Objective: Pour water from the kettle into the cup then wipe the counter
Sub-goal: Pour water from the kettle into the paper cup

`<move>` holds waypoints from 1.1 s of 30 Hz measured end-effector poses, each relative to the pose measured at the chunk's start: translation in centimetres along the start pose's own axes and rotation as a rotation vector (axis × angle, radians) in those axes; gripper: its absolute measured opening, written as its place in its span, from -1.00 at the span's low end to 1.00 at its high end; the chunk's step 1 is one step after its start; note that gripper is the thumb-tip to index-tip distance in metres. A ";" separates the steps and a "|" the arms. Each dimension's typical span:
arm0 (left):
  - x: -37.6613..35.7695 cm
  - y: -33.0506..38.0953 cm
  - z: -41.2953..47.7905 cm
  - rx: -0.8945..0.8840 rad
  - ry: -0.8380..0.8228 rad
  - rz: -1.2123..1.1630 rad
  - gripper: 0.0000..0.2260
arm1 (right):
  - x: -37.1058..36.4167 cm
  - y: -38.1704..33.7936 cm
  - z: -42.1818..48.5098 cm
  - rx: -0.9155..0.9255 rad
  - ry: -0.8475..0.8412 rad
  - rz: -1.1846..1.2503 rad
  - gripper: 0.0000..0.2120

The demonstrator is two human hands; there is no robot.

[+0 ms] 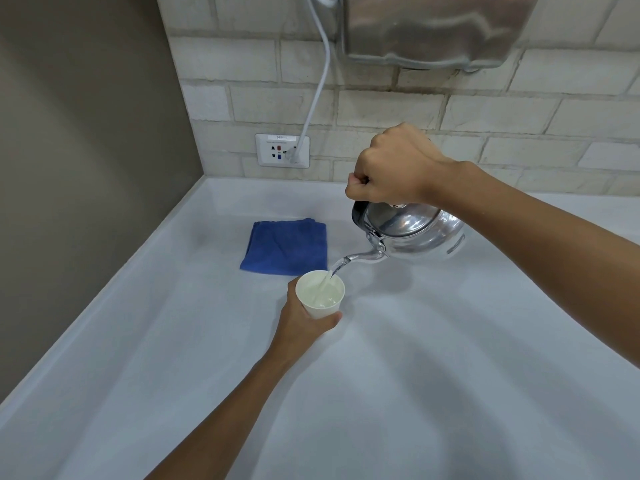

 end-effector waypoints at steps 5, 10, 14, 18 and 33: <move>0.0 0.2 0.1 -0.008 0.006 0.015 -0.33 | -0.3 0.0 0.0 0.007 0.001 -0.005 -0.62; -0.1 0.4 0.1 -0.016 0.006 0.028 -0.33 | -0.8 0.1 -0.1 0.001 -0.002 0.018 -0.60; -0.1 0.3 0.0 -0.009 -0.009 0.019 -0.32 | -1.7 0.9 -0.3 -0.046 -0.007 0.080 -0.61; 0.0 0.2 -0.2 0.001 -0.012 0.007 -0.32 | -3.1 2.2 -0.5 -0.105 -0.012 0.172 -0.57; 0.0 0.4 -0.2 0.012 0.004 0.037 -0.31 | -9.6 11.3 -1.0 -0.596 0.051 0.621 -0.55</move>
Point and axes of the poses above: each hand's wrist, its own z-axis towards the middle knuckle, its own x-axis out of the back of the hand, y = z × x, the point moved 10 cm from there along z, towards the middle knuckle, and after that the axes turned 8 degrees about -y, right-handed, at the moved point
